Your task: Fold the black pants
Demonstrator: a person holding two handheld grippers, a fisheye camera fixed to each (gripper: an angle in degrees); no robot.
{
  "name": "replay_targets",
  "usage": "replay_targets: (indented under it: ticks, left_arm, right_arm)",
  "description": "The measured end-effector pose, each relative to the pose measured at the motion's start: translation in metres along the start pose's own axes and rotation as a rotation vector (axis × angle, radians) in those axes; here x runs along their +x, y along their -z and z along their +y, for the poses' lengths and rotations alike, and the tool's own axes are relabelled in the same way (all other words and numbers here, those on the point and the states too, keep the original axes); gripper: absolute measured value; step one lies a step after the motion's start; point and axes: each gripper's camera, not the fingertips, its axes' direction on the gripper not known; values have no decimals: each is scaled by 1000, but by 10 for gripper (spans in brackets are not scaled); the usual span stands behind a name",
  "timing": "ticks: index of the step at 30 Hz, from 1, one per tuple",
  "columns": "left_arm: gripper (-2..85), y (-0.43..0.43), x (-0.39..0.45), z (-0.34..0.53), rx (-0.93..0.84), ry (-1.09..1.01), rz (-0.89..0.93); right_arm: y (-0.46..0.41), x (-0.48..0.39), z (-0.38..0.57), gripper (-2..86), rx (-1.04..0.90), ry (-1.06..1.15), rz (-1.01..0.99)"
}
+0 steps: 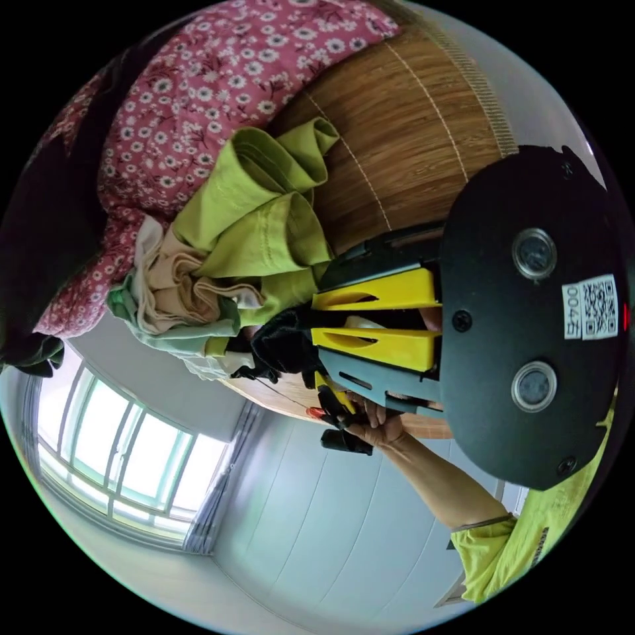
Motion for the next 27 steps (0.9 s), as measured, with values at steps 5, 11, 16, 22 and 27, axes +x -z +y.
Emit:
replay_targets:
  ticks: [5, 11, 16, 22, 27]
  left_arm:
    - [29, 99, 62, 33, 101, -238, -42]
    - [22, 276, 169, 123, 161, -620, -37]
    - [18, 413, 230, 212, 265, -839, 61]
    - [16, 533, 273, 284, 361, -1005, 73]
    - [16, 597, 303, 316, 419, -1034, -19]
  right_arm:
    - [62, -70, -12, 40, 69, 194, 78]
    - [171, -206, -32, 36, 131, 545, 67]
    - [251, -333, -16, 36, 174, 899, 60]
    - [331, -453, 13, 36, 275, 1226, 42]
    - [373, -524, 21, 35, 309, 1371, 70]
